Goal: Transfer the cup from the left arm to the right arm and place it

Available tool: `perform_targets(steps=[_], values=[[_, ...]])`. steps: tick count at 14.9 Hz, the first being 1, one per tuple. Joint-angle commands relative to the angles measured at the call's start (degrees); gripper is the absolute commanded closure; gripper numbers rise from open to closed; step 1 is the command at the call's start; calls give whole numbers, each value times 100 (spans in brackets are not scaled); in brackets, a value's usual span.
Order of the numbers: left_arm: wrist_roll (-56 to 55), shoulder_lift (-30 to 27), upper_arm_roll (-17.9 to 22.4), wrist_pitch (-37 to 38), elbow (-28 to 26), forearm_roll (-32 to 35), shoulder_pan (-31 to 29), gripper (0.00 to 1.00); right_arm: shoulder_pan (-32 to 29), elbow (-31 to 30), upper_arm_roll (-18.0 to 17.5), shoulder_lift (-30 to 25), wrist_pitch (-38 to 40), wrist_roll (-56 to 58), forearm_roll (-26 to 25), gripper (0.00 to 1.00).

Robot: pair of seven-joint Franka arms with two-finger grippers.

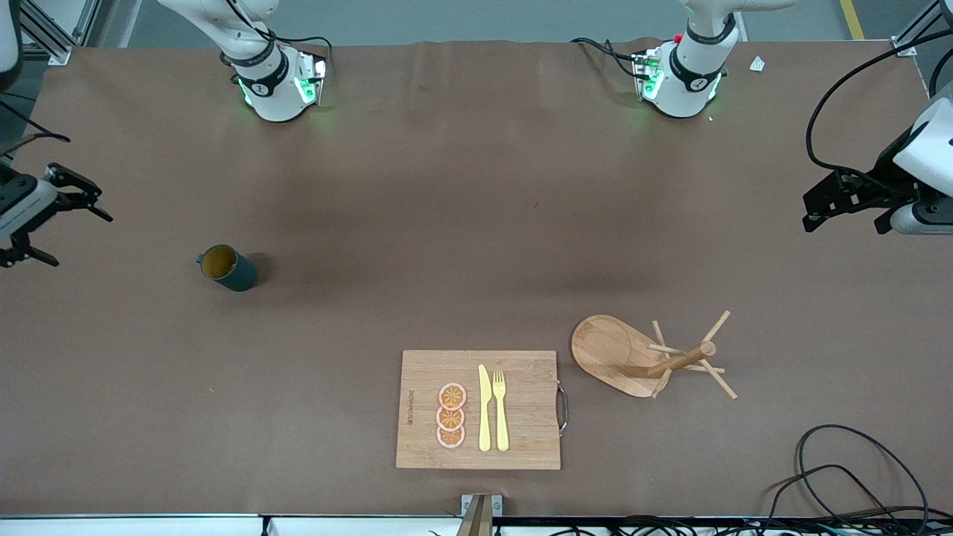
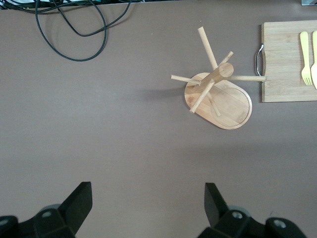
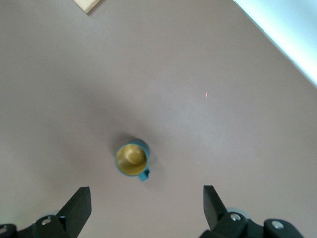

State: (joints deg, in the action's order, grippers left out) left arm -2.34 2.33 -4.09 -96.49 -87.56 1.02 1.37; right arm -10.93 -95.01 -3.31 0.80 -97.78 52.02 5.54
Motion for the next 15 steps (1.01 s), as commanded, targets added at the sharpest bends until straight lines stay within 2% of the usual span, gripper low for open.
perform_targets(steps=[1,5,10,15], values=[[85,-30,-4,-45,11,57,-6,0,-32,211,-47,-9,268,-656,-88,0],[85,-48,-4,-45,11,65,-6,0,-32,211,-56,-132,277,-1059,-88,0],[94,-57,5,-45,11,92,-6,0,195,211,-161,-299,637,-3694,-236,0],[103,-66,5,-45,11,92,-6,0,381,290,-161,-352,831,-5226,-430,0]])
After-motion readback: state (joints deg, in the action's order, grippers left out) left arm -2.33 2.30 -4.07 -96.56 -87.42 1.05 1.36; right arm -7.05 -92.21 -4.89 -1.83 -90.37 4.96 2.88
